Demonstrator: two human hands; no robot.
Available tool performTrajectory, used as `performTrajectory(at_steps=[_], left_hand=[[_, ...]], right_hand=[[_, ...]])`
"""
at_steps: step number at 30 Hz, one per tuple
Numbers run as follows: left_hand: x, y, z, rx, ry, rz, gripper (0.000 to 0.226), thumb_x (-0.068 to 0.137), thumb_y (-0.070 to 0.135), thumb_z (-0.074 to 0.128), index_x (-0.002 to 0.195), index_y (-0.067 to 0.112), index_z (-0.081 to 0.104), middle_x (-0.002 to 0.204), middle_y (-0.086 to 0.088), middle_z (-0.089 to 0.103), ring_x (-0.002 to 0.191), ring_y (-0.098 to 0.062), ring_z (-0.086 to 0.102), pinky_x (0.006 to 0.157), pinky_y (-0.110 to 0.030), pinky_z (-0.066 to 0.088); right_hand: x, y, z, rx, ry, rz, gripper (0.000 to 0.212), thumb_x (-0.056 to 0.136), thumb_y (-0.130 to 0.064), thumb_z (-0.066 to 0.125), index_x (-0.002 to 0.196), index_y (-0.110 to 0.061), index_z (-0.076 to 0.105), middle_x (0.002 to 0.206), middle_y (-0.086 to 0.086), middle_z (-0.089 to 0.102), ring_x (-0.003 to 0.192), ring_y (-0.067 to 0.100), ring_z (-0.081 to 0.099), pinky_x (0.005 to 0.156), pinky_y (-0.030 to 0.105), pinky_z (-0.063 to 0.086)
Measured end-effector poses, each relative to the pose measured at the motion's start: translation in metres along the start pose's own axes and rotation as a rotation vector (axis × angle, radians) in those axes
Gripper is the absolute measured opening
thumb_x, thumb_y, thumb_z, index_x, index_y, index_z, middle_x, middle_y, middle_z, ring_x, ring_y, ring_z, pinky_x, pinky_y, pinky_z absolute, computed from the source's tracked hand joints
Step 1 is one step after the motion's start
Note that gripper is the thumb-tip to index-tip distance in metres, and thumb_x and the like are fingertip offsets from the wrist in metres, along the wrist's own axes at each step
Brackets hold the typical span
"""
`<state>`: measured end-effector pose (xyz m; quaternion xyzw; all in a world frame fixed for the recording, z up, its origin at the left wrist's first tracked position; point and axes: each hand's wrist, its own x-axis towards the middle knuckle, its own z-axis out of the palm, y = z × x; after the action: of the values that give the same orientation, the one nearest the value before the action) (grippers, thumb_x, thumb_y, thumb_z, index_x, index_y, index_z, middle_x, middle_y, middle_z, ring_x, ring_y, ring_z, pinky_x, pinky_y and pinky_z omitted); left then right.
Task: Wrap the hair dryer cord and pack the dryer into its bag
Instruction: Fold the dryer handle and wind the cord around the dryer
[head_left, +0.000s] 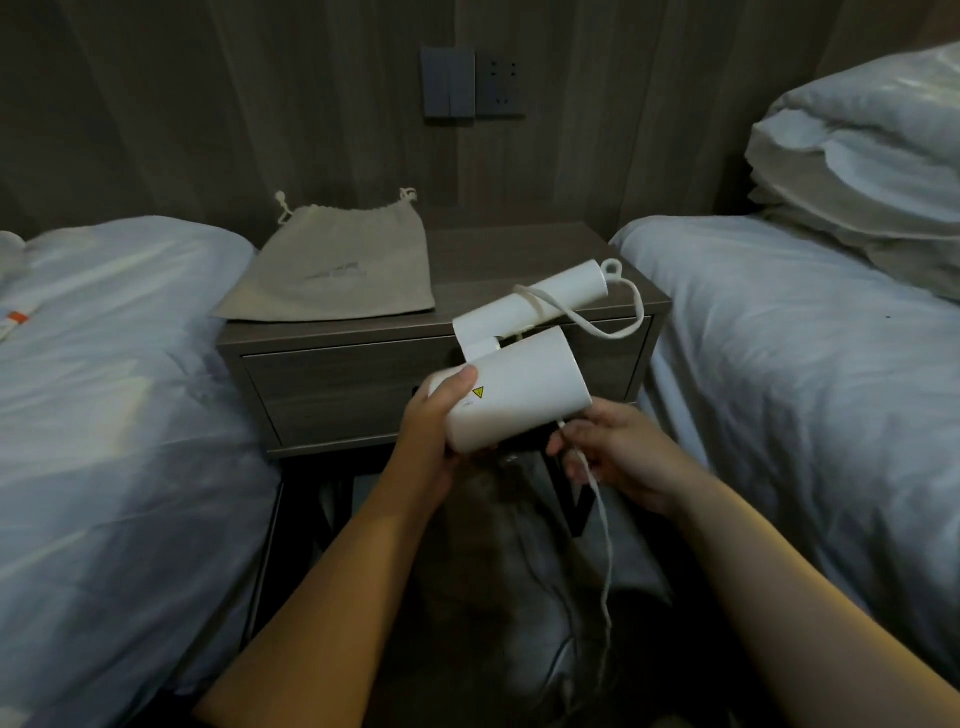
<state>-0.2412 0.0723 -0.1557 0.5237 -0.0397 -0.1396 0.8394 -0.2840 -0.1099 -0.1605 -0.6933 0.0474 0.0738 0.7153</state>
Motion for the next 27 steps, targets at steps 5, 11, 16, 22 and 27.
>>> performTrajectory(at_steps=[5,11,16,22,27], left_hand=[[-0.001,0.000,0.007,-0.014,0.140,0.041,0.022,0.079,0.029,0.065,0.097,0.018,0.063,0.094,-0.008,0.066,0.089,-0.026,0.062,0.071,-0.036,0.050],[-0.001,0.007,0.004,0.111,0.336,0.178,0.010,0.080,0.025,0.068,0.088,0.024,0.061,0.097,-0.005,0.065,0.090,-0.022,0.062,0.081,-0.042,0.054],[-0.005,0.010,0.011,0.234,0.375,0.305,0.017,0.081,0.021,0.067,0.095,0.021,0.057,0.091,0.005,0.059,0.083,-0.010,0.058,0.072,-0.024,0.051],[-0.007,0.015,0.009,0.273,0.473,0.434,0.027,0.079,0.023,0.070,0.102,0.019,0.055,0.094,0.010,0.058,0.084,-0.004,0.058,0.064,-0.013,0.048],[-0.009,0.012,0.007,0.468,0.463,0.490,0.043,0.072,0.024,0.075,0.109,0.022,0.053,0.100,0.011,0.055,0.093,-0.005,0.056,0.069,-0.014,0.050]], right_hand=[[-0.001,0.004,0.007,-0.163,-0.088,0.036,0.036,0.094,0.002,0.041,0.118,-0.023,0.050,0.074,0.007,0.069,0.043,0.016,0.058,0.042,0.024,0.048],[-0.005,0.003,0.009,-0.324,-0.165,0.131,0.019,0.096,-0.006,0.041,0.110,-0.010,0.054,0.076,0.014,0.067,0.042,0.012,0.057,0.043,0.021,0.047],[-0.005,0.005,0.002,-0.361,-0.257,0.234,0.031,0.099,-0.022,0.039,0.084,-0.006,0.062,0.064,0.010,0.070,0.049,0.015,0.062,0.054,0.025,0.049],[-0.007,0.009,-0.002,-0.346,-0.284,0.090,0.019,0.093,-0.004,0.042,0.086,-0.016,0.055,0.068,0.005,0.061,0.071,0.022,0.058,0.067,0.031,0.041],[-0.017,-0.017,-0.002,-0.620,-0.232,-0.027,0.024,0.096,-0.003,0.040,0.099,-0.016,0.061,0.051,-0.007,0.054,0.045,0.011,0.050,0.052,0.021,0.043]])
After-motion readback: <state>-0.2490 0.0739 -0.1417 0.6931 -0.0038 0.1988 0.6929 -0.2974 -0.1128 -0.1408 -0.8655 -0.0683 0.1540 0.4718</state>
